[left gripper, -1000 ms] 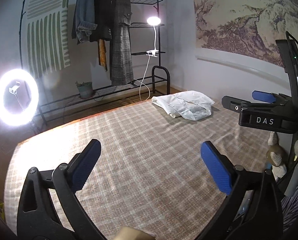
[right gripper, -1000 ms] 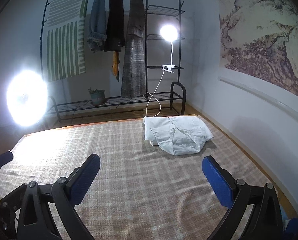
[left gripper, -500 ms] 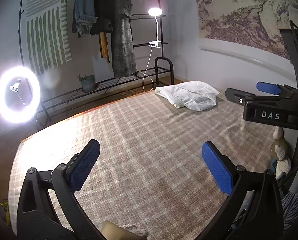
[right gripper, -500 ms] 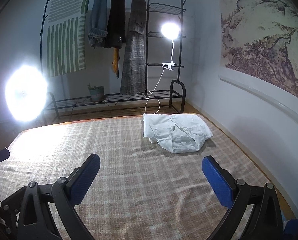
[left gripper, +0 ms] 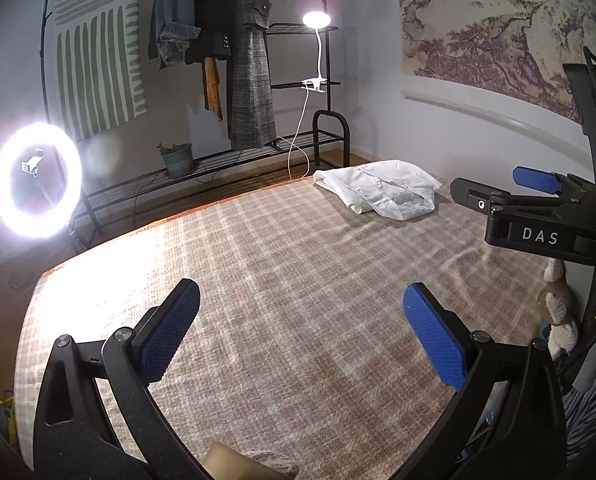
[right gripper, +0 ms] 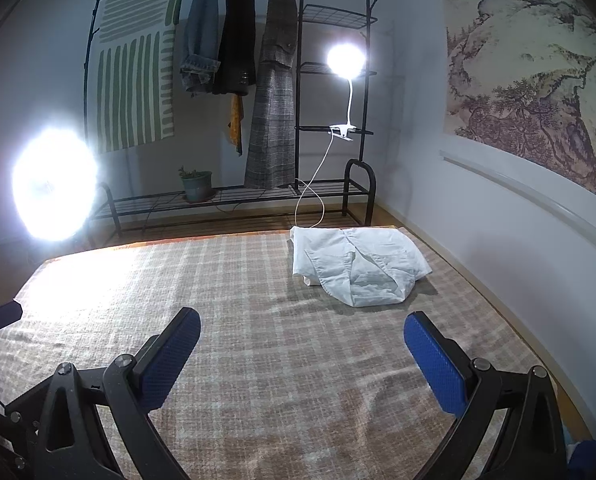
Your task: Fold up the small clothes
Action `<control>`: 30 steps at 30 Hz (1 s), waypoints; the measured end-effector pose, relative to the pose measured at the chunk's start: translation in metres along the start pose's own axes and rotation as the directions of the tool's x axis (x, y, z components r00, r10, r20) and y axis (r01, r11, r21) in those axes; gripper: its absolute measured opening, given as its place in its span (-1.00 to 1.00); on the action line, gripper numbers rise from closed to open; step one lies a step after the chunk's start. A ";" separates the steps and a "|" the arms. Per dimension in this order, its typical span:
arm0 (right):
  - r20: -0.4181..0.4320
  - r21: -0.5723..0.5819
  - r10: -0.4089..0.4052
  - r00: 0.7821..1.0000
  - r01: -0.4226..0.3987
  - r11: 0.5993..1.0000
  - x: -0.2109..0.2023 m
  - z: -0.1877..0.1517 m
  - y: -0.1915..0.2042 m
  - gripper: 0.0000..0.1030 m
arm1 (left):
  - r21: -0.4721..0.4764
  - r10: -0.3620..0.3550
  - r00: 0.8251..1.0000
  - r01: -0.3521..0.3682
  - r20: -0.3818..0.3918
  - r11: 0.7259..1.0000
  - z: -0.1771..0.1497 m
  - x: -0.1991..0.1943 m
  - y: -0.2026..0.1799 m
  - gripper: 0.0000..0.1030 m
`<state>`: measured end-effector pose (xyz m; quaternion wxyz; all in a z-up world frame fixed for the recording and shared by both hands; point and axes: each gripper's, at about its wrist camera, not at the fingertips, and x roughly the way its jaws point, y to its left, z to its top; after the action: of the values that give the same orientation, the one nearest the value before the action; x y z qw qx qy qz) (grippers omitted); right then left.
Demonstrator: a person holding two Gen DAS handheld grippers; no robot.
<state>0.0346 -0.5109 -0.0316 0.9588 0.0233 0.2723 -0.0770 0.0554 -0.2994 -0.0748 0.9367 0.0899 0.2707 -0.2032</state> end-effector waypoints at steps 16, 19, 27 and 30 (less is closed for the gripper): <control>0.000 0.002 0.001 1.000 -0.001 1.000 0.001 -0.002 0.003 0.99 | -0.011 0.008 1.000 -0.008 0.005 1.000 0.000 -0.002 -0.002 1.00; 0.000 -0.003 0.001 1.000 -0.001 1.000 0.002 -0.003 0.004 0.99 | -0.008 0.006 1.000 -0.006 0.003 1.000 0.000 -0.001 -0.001 1.00; 0.001 -0.003 0.000 1.000 0.000 1.000 0.002 -0.003 0.004 0.99 | -0.013 0.003 1.000 -0.003 0.001 1.000 0.000 -0.001 -0.001 1.00; 0.001 -0.003 0.002 1.000 -0.002 1.000 0.002 -0.003 0.003 0.99 | -0.016 0.003 1.000 -0.003 0.000 1.000 0.000 -0.001 -0.002 1.00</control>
<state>0.0352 -0.5077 -0.0354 0.9590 0.0220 0.2721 -0.0756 0.0535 -0.3002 -0.0744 0.9377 0.0830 0.2720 -0.1996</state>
